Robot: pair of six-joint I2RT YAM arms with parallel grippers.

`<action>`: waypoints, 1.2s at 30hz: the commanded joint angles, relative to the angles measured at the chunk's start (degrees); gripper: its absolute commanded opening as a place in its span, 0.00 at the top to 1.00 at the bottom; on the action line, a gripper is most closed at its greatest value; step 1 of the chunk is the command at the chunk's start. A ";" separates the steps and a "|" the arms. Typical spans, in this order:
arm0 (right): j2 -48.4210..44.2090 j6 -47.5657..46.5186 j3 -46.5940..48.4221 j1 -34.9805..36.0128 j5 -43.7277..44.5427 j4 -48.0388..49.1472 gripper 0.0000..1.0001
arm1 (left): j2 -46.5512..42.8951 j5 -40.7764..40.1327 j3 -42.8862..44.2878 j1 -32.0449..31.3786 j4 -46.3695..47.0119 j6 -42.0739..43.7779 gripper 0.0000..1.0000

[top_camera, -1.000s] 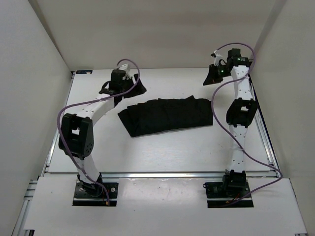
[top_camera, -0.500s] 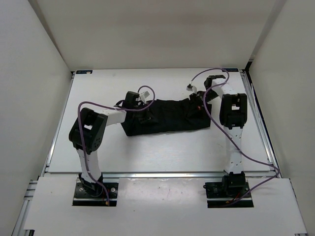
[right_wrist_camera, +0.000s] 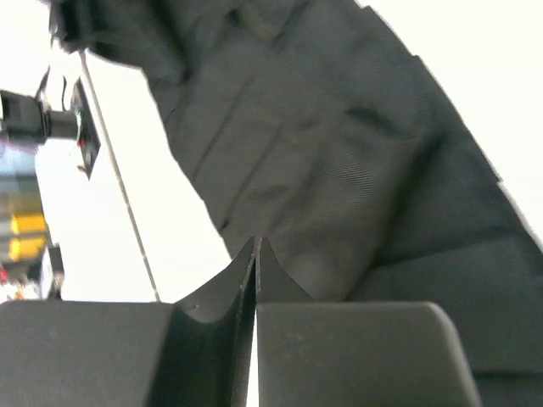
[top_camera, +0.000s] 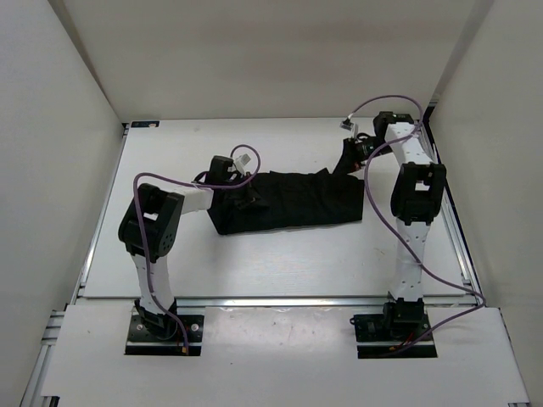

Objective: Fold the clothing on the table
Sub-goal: Fold the skirt

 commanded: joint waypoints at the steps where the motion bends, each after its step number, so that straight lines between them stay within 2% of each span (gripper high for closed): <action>1: -6.22 -6.91 -6.30 5.33 0.72 -3.52 1.00 | -0.15 1.33 0.40 0.16 2.14 -0.17 1.00; 5: -3.68 -6.66 -6.41 7.44 -0.31 -3.95 0.99 | -0.06 0.82 -0.74 0.16 2.23 -0.16 1.00; 10: 3.08 -5.95 -6.14 11.04 2.67 -3.60 1.00 | 0.47 1.08 -0.57 1.30 3.20 -1.13 1.00; 13: 8.52 -0.53 -3.87 11.05 5.74 -3.08 1.00 | 0.90 1.16 0.05 1.92 2.23 -0.61 1.00; 16: 11.97 5.45 -2.27 6.32 5.49 -1.95 1.00 | 0.21 0.73 -2.40 4.11 1.79 -0.78 1.00; 18: 11.53 7.74 -4.29 4.64 8.38 1.31 1.00 | -0.67 0.64 -4.68 5.34 3.19 -1.04 1.00; 19: 11.97 6.71 -3.69 4.02 6.73 -0.08 1.00 | -0.94 0.64 -6.17 6.30 3.28 -1.04 1.00; 23: 12.15 7.23 -4.46 3.58 10.49 -1.24 1.00 | -2.61 -0.86 -8.91 7.89 2.50 -0.17 1.00; 32: 7.14 10.21 -12.37 -0.46 8.82 -0.09 1.00 | -4.80 -5.16 -9.70 8.86 -0.06 0.28 1.00; 36: 6.52 9.44 -10.98 -1.26 8.83 -0.70 1.00 | -7.17 -5.51 -8.48 10.01 -2.34 1.15 1.00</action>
